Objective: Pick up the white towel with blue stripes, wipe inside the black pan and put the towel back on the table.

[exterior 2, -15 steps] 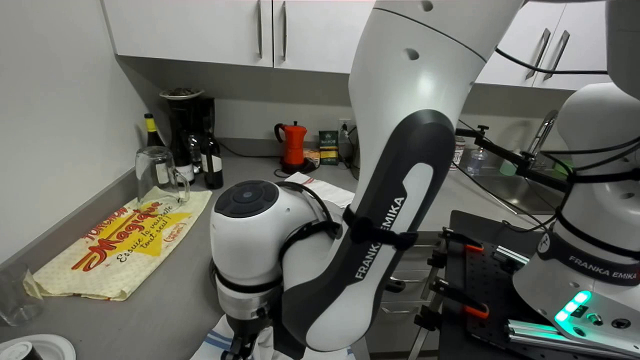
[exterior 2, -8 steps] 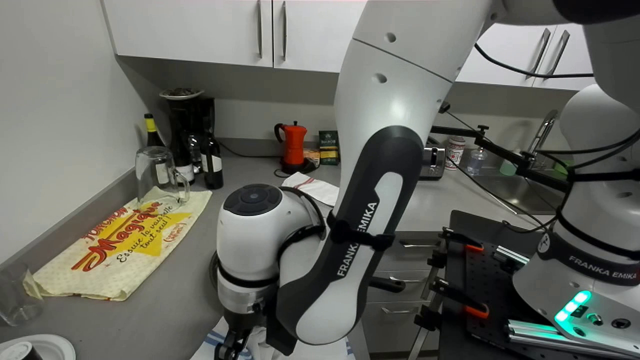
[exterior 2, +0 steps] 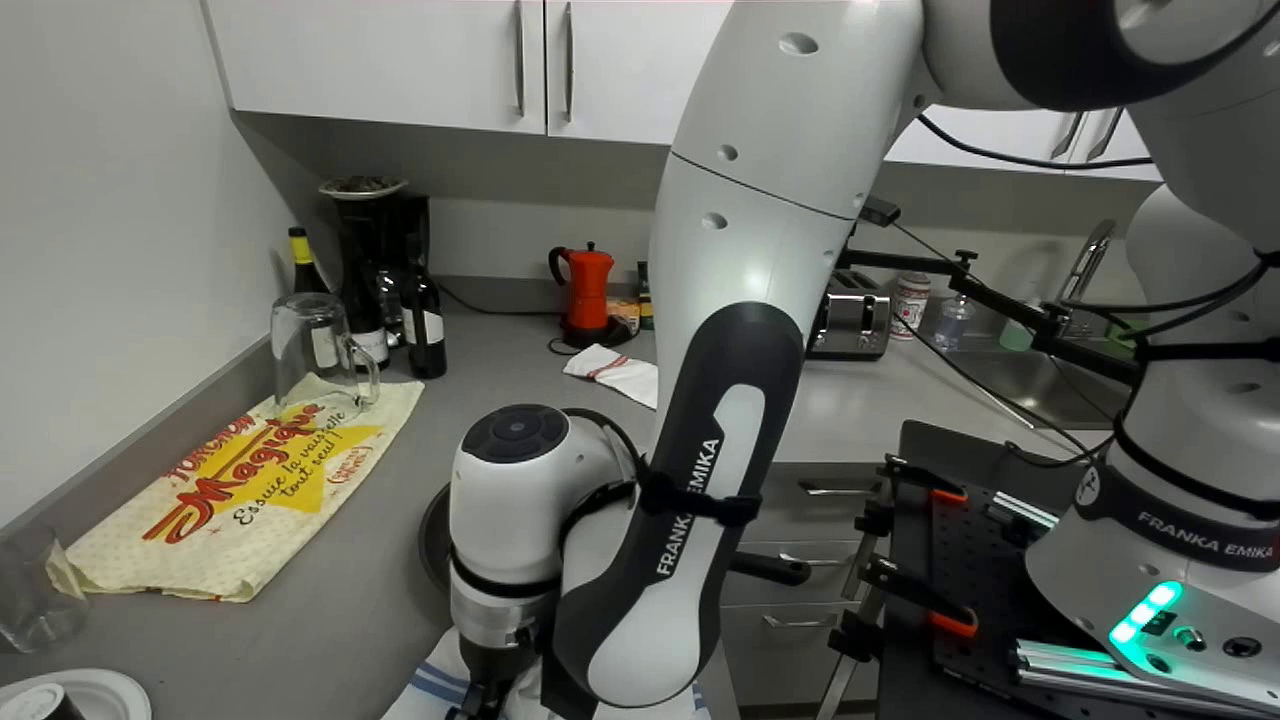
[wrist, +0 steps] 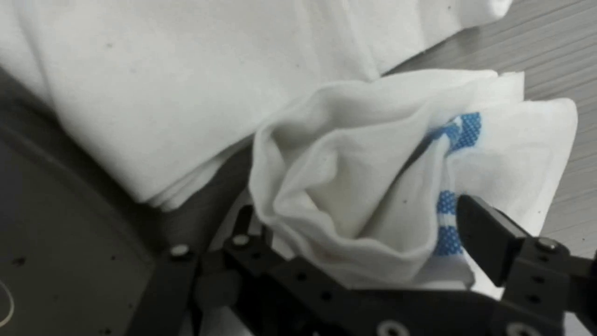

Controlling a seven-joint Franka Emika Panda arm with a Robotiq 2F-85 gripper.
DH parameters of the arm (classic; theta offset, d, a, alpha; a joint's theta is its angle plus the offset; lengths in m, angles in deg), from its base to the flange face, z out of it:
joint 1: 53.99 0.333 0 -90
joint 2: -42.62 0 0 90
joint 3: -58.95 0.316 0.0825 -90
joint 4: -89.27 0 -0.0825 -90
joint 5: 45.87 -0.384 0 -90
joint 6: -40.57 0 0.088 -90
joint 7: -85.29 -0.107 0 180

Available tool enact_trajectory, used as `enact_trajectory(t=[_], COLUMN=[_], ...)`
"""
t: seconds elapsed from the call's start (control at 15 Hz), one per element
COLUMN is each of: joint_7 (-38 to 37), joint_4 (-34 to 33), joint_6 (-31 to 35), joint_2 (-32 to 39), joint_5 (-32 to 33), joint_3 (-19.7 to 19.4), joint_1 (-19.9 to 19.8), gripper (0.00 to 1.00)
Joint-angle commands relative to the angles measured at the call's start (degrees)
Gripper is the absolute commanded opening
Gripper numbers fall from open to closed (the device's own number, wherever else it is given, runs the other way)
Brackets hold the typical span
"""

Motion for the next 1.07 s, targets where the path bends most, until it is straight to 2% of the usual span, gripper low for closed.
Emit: enact_trajectory(t=[0.0, 0.27, 0.6, 1.0], joint_7=[3.23, 3.98, 4.6, 5.46], joint_4=[-1.7, -1.79, -0.95, 3.41], joint_6=[-0.07, -0.31, -0.38, -1.52], joint_2=[1.29, 0.92, 0.1, -6.94], joint_5=[-1.95, -2.4, -3.56, -4.9], joint_3=[4.07, 6.73, 8.87, 11.75], joint_1=[-3.06, -5.01, -6.98, -9.97], gripper=[0.67, 0.34, 0.0, 0.03])
